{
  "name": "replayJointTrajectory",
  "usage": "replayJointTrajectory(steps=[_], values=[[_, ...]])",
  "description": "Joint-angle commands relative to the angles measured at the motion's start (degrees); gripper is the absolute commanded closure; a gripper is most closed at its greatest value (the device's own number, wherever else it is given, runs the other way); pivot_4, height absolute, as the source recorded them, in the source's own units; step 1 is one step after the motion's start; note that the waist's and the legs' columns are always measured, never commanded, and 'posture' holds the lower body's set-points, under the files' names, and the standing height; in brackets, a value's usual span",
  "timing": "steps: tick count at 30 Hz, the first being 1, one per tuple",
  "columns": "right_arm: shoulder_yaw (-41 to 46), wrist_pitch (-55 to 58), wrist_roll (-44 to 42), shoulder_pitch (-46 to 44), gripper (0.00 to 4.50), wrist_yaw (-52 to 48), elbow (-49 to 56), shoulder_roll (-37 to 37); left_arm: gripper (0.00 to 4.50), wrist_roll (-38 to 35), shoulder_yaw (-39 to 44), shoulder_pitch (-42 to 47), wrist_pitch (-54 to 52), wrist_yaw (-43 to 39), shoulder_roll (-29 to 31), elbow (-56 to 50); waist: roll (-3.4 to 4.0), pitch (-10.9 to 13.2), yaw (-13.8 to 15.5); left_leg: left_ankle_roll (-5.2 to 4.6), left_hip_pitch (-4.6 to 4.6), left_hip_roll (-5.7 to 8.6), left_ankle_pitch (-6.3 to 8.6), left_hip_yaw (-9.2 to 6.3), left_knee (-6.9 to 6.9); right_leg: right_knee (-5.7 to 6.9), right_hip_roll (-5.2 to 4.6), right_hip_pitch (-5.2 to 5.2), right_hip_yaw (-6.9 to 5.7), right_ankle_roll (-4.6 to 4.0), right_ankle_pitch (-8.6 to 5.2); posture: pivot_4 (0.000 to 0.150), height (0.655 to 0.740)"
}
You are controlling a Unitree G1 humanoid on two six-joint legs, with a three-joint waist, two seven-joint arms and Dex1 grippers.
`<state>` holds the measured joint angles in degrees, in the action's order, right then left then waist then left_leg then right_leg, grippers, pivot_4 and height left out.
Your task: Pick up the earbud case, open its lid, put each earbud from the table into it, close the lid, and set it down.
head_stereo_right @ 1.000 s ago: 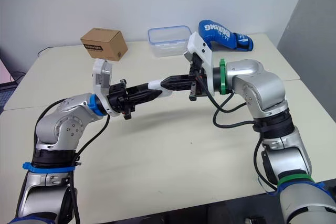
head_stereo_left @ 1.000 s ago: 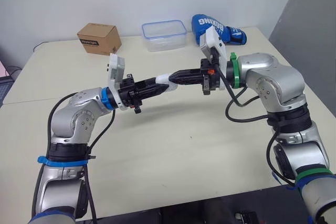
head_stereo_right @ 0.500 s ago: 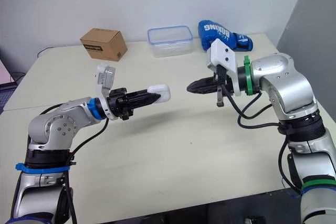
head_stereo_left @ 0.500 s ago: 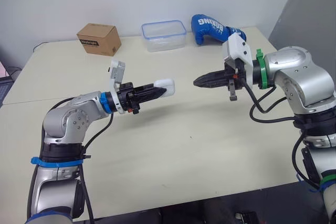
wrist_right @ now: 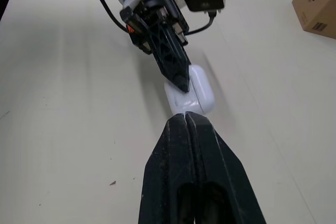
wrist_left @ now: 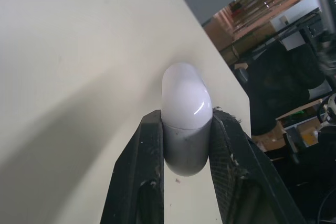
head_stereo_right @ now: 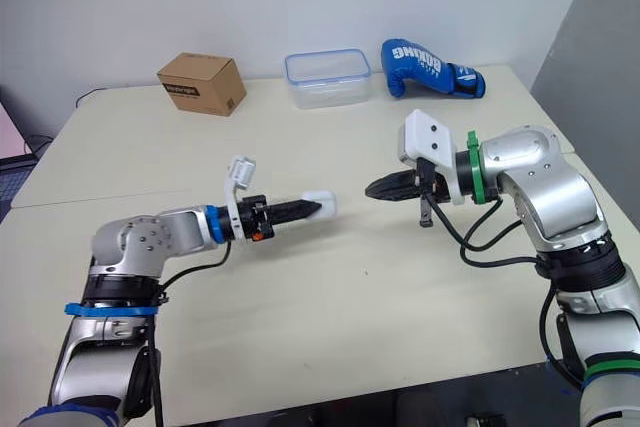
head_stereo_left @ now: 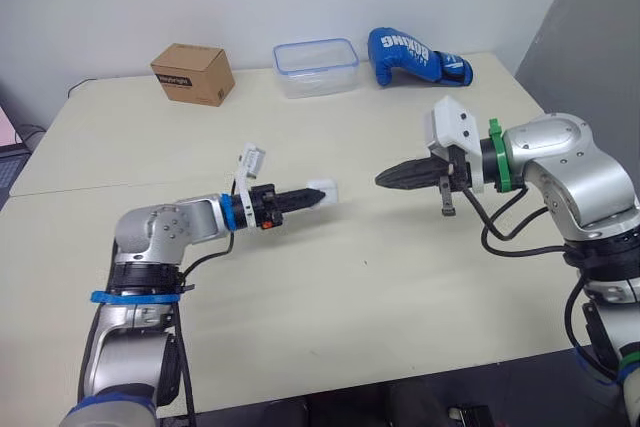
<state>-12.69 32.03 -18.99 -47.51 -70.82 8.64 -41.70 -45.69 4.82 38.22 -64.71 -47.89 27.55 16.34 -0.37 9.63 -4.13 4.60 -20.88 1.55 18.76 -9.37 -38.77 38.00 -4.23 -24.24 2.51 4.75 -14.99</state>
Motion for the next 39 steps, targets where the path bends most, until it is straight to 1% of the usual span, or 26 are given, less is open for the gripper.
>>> replayJointTrajectory(steps=[1, 3, 6, 12, 22, 30, 34, 36, 39], values=[[-0.4, -2.3, 2.1, 1.3, 4.48, 0.7, 1.0, -0.9, 3.74, 2.1, -0.8, 1.6, -0.1, -0.1, -0.1, 1.9, 0.0, 0.0, 0.0, 0.0, 0.0, 0.0, 0.0, 0.0, 0.0, 0.0, 0.0, 0.0, 0.0, 0.0, 0.0, 0.15, 0.74], [-1.4, -5.3, 4.6, 3.0, 4.48, 0.7, -0.5, -1.2, 3.74, 4.9, -3.2, 1.3, 1.3, -0.5, 0.1, 3.0, 0.0, 0.0, 0.0, 0.0, 0.01, 0.0, 0.0, -0.01, 0.0, 0.01, 0.0, 0.0, -0.01, 0.0, 0.0, 0.15, 0.74], [-1.9, -7.0, 6.1, 3.9, 4.48, 0.8, -2.0, -1.0, 3.74, 7.4, -4.5, 1.1, 2.4, -1.2, 0.4, 3.6, 0.0, 0.0, 0.0, 0.0, 0.02, 0.01, 0.0, 0.02, 0.0, 0.0, 0.0, 0.01, 0.01, 0.0, 0.0, 0.15, 0.74], [-1.9, -9.5, 7.8, 5.0, 4.48, 0.4, -4.5, -1.2, 3.74, 9.5, -4.4, 1.4, 2.3, -1.9, 0.7, 5.0, 0.0, 0.0, 0.0, 0.0, 0.02, -0.01, 0.0, 0.01, 0.01, 0.01, 0.0, 0.0, 0.01, 0.0, 0.0, 0.15, 0.74], [-2.1, -9.7, 8.5, 5.8, 4.48, -1.7, -4.5, -1.6, 3.74, 12.9, -5.5, 0.9, 3.5, -2.4, 0.9, 6.9, 0.0, 0.0, 0.0, 0.0, 0.03, -0.01, 0.0, 0.01, 0.0, 0.02, 0.0, 0.01, 0.01, 0.0, 0.0, 0.15, 0.74], [-2.3, -9.7, 8.8, 5.7, 4.48, -2.2, -4.4, -1.4, 3.74, 14.0, -5.8, 1.3, 4.5, -3.2, 0.9, 8.3, -0.01, 0.0, 0.2, 0.0, 0.06, 0.0, 0.0, 0.0, -0.02, 0.04, 0.0, 0.06, 0.01, 0.0, 0.0, 0.15, 0.74], [-2.4, -9.6, 8.8, 5.7, 4.5, -2.3, -4.3, -1.3, 2.37, 14.4, -5.3, 1.8, 4.4, -3.2, 1.6, 8.3, -0.01, 0.0, 0.3, 0.01, 0.07, 0.0, 0.0, 0.01, -0.02, 0.04, 0.0, 0.05, 0.01, 0.0, 0.0, 0.15, 0.74], [-2.4, -9.5, 8.7, 5.8, 4.5, -2.4, -4.0, -1.3, 1.81, 14.9, -4.6, 1.9, 4.7, -3.4, 3.0, 8.0, -0.01, 0.0, 0.4, 0.0, 0.06, -0.01, 0.0, 0.0, -0.02, 0.04, 0.0, 0.05, 0.0, 0.0, 0.0, 0.15, 0.74], [-2.3, -9.4, 8.6, 6.0, 4.5, -2.5, -3.8, -1.3, 1.81, 15.2, -3.7, 0.4, 6.1, -4.7, 6.8, 6.2, -0.01, 0.0, -0.1, 0.0, 0.08, -0.03, 0.0, 0.01, -0.02, 0.07, 0.01, 0.04, 0.01, 0.0, 0.0, 0.15, 0.74]])
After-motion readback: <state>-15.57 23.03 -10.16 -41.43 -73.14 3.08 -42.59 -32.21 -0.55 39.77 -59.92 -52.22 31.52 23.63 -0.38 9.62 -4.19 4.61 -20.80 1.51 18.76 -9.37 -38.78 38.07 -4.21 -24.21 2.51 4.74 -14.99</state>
